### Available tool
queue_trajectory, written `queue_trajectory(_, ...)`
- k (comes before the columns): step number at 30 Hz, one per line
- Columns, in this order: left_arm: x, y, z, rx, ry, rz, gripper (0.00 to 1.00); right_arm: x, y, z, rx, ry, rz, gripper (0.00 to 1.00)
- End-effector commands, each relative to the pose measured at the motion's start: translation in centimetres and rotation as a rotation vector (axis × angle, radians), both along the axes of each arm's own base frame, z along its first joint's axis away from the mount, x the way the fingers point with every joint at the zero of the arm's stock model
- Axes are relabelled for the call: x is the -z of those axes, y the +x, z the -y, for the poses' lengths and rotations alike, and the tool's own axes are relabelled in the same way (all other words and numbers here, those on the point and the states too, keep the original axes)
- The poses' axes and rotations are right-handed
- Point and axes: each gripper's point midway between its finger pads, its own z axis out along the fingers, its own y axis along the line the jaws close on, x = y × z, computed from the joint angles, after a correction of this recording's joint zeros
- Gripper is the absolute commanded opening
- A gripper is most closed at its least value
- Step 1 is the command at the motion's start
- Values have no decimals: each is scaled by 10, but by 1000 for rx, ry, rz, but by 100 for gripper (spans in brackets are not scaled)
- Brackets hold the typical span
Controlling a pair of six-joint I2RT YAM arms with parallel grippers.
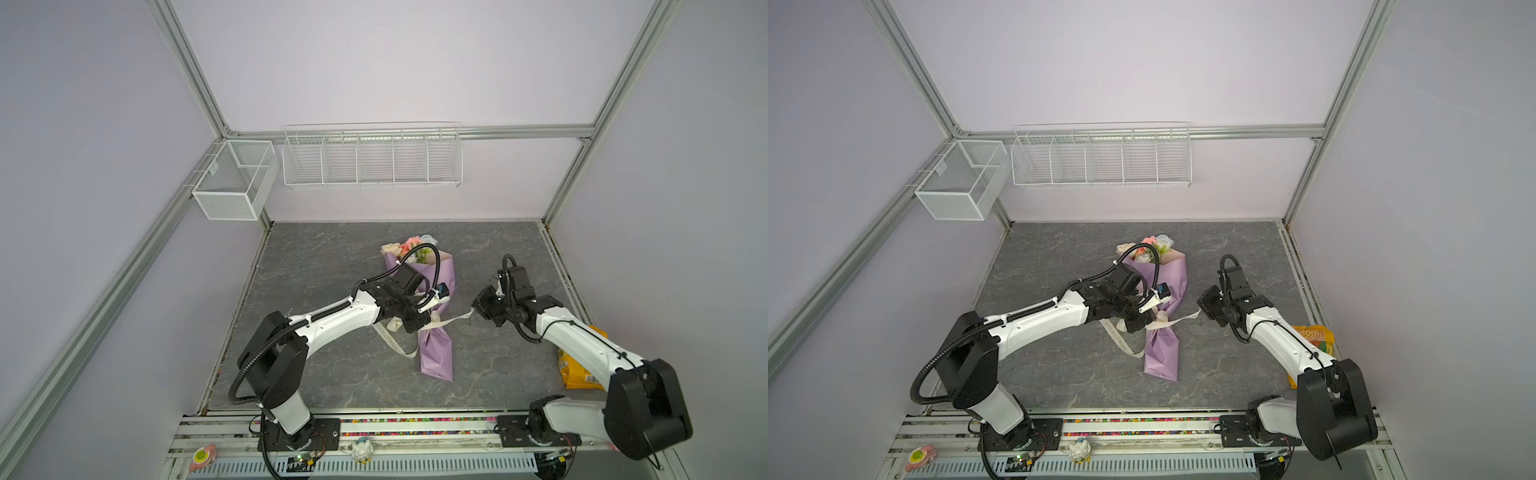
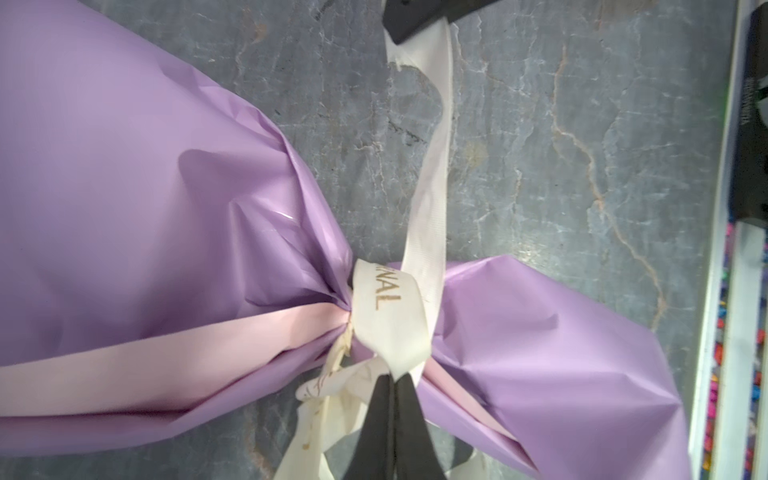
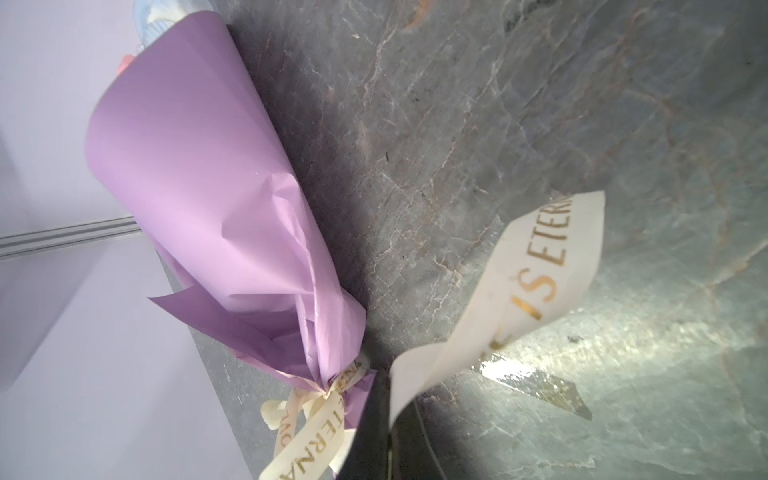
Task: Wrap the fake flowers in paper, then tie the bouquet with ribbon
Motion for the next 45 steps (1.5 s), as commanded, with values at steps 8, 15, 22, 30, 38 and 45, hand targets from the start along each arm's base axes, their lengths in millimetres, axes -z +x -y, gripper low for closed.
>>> queue_trajectory(8,9,-35,3,-13,13,-207,0,2,-4,-14,-109,41,-13,42)
queue_trajectory(15,6,-37,4,-25,-7,-217,0,-10,-37,-22,-118,95,-20,54)
queue_trajectory(22,3,-35,4,-46,-23,-215,0,-22,-52,-75,-209,273,-32,48)
queue_trajectory(30,1,-35,4,-60,-39,-217,0,-7,-56,-106,-211,407,-78,46)
queue_trajectory(38,0,-35,4,-73,-53,-217,0,-2,-64,-115,-223,429,-118,48)
queue_trajectory(45,-4,-36,4,-77,-70,-214,0,4,-62,-119,-232,430,-112,38)
